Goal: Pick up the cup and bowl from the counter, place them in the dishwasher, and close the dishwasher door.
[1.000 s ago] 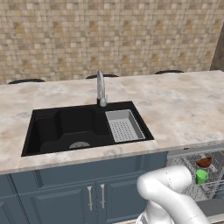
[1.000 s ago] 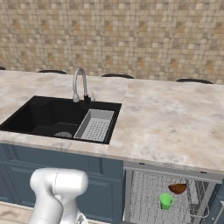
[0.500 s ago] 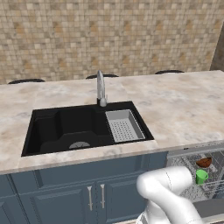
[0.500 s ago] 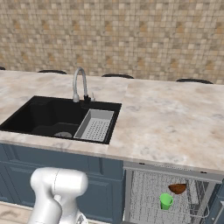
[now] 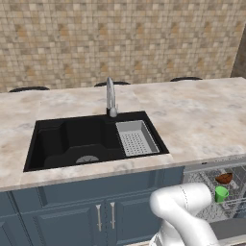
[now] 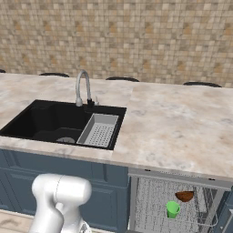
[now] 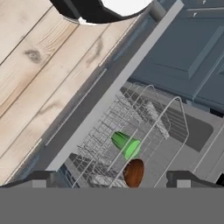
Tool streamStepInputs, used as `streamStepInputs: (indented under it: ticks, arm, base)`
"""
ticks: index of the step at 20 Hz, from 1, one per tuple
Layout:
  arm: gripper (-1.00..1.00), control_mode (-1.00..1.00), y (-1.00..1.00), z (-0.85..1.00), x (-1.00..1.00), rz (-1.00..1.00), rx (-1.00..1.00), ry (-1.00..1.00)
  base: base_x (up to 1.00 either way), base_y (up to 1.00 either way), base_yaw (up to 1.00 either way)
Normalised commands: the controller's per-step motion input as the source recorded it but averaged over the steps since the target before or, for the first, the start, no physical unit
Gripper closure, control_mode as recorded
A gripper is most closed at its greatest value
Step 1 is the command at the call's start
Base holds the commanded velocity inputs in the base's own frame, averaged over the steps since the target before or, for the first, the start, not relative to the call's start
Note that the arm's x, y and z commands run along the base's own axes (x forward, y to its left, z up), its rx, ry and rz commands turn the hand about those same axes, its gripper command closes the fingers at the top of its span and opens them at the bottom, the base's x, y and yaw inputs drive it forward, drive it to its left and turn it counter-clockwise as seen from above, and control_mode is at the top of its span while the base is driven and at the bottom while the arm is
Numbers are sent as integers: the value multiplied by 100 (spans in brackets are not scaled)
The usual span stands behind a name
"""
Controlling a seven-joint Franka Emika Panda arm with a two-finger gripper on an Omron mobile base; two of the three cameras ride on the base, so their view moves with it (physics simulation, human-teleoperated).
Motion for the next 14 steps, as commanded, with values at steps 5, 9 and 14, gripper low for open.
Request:
streamStepInputs:
  ticks: [5,9,14]
  arm:
    - [-100,-100,-5,-32,-20,-1,1,-11]
    - [-100,-100,-14,-33,-36,0,7,-17]
    - [-100,-100,-20,-18,-11,-1,7,-12]
  base:
    - [0,0,0]
    - [0,0,0]
    - [0,0,0]
